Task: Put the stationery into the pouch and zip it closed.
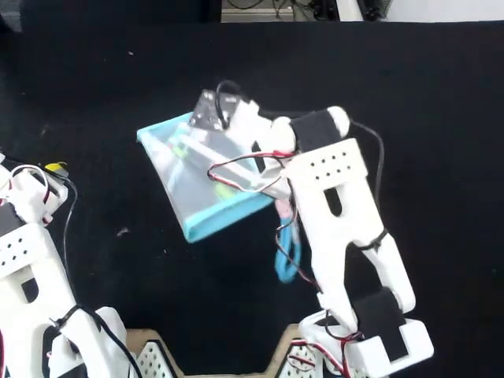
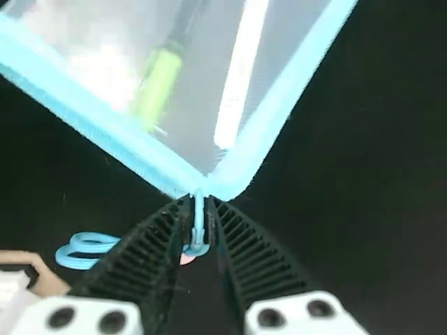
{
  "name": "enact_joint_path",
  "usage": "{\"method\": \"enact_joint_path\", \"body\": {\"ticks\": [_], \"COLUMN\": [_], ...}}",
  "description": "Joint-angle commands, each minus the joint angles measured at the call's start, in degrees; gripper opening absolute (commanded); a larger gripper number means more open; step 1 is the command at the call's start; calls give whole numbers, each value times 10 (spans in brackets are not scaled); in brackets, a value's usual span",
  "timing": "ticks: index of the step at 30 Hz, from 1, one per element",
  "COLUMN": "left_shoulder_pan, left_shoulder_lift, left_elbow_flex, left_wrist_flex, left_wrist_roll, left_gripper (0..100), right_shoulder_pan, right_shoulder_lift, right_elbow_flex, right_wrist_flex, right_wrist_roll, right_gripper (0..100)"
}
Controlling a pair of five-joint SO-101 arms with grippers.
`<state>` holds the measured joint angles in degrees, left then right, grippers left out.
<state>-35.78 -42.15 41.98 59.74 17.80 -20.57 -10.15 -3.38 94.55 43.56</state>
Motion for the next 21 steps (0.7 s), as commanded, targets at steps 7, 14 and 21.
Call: {"method": "enact_joint_path", "body": {"ticks": [7,14,21], "left_shoulder_pan": [2,2,22], "left_shoulder_lift": [-17,-17,-17], "left_elbow_flex": [-32,-32,-33], "left_wrist_flex": [4,4,12], "left_wrist_roll": [-3,-3,-4], "left_gripper": [270,270,270], "right_shoulder_pan": [-58,-59,-59], "right_shoulder_lift": [-18,-18,-17], "right_elbow_flex": [-195,-310,-387], "right_wrist_flex": [22,18,18], "right_wrist_roll": [-41,-10,-84], "right_gripper": [10,10,10]}}
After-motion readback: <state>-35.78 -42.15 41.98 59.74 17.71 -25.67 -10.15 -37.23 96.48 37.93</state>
